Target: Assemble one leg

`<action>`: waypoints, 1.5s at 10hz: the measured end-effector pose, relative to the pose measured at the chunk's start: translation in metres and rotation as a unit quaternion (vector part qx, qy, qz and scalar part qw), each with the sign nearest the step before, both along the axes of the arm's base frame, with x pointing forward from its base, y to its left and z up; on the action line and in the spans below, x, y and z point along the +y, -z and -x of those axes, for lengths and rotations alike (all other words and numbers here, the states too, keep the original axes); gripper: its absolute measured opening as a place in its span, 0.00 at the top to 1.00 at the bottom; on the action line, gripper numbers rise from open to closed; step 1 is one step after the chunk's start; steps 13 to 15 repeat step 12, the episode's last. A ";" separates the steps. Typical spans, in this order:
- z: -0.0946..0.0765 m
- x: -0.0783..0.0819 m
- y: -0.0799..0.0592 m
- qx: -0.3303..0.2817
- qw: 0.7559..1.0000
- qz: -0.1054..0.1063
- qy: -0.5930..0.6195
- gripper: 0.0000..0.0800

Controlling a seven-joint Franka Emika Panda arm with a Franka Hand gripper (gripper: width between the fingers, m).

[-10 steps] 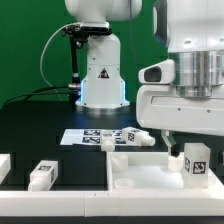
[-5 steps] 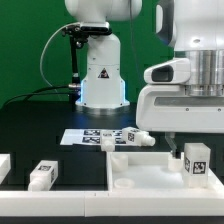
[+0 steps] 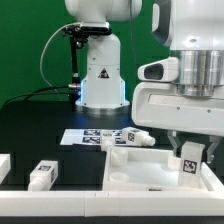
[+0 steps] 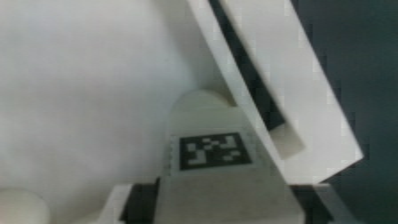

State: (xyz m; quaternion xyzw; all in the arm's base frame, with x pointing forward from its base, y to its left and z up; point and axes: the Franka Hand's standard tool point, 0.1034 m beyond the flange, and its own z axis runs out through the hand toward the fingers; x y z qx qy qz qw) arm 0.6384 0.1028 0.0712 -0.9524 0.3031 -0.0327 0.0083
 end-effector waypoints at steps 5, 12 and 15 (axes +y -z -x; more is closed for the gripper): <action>0.002 -0.018 0.000 0.004 0.998 0.010 0.057 0.64; -0.010 -0.003 -0.030 -0.015 1.000 0.003 0.010 0.19; -0.010 -0.003 -0.030 -0.015 1.000 0.003 0.010 0.19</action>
Offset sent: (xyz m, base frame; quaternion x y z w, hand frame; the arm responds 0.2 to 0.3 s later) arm 0.0000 0.0000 0.0000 0.0000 0.0000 0.0000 1.0000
